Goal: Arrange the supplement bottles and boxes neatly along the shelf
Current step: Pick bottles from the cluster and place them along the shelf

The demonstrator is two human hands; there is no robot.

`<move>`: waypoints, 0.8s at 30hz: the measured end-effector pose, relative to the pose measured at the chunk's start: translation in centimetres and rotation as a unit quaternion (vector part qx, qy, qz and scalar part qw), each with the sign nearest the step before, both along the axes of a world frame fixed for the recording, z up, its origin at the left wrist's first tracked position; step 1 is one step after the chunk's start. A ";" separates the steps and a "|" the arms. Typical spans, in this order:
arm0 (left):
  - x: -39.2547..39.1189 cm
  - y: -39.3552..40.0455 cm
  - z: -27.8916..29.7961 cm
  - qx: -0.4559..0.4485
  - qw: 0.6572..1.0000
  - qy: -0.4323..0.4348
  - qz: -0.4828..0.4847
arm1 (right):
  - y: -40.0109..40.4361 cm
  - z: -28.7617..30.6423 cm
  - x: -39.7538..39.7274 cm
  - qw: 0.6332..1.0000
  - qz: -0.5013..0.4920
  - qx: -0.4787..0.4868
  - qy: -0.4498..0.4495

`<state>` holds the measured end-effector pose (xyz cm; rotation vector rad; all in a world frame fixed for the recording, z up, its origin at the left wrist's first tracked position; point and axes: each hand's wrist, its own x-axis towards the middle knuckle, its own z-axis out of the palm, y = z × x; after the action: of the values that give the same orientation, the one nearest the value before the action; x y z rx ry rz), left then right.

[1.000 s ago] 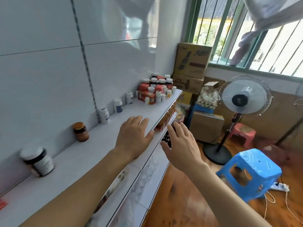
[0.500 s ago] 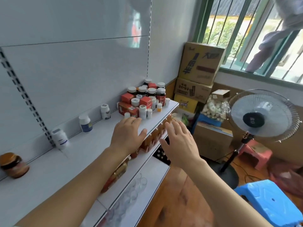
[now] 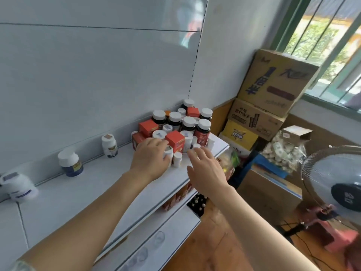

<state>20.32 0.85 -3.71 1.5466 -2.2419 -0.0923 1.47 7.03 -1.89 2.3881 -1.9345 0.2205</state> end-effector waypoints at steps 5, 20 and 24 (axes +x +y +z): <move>-1.2 -1.8 -1.0 0.003 0.999 -0.030 0.014 | -5.1 -2.0 -1.3 0.997 0.075 -0.002 -0.004; -5.7 -1.5 -2.4 0.009 0.987 -0.028 0.155 | -12.5 -6.7 -4.0 0.948 0.294 -0.040 -0.112; -5.5 0.2 -0.5 0.062 0.979 0.098 0.170 | -13.1 -4.8 -5.0 0.922 0.320 -0.062 -0.210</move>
<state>14.85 1.08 -4.22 1.8755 -1.8253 -0.2748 -3.53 -6.03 -6.73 2.9724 -1.1017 0.9162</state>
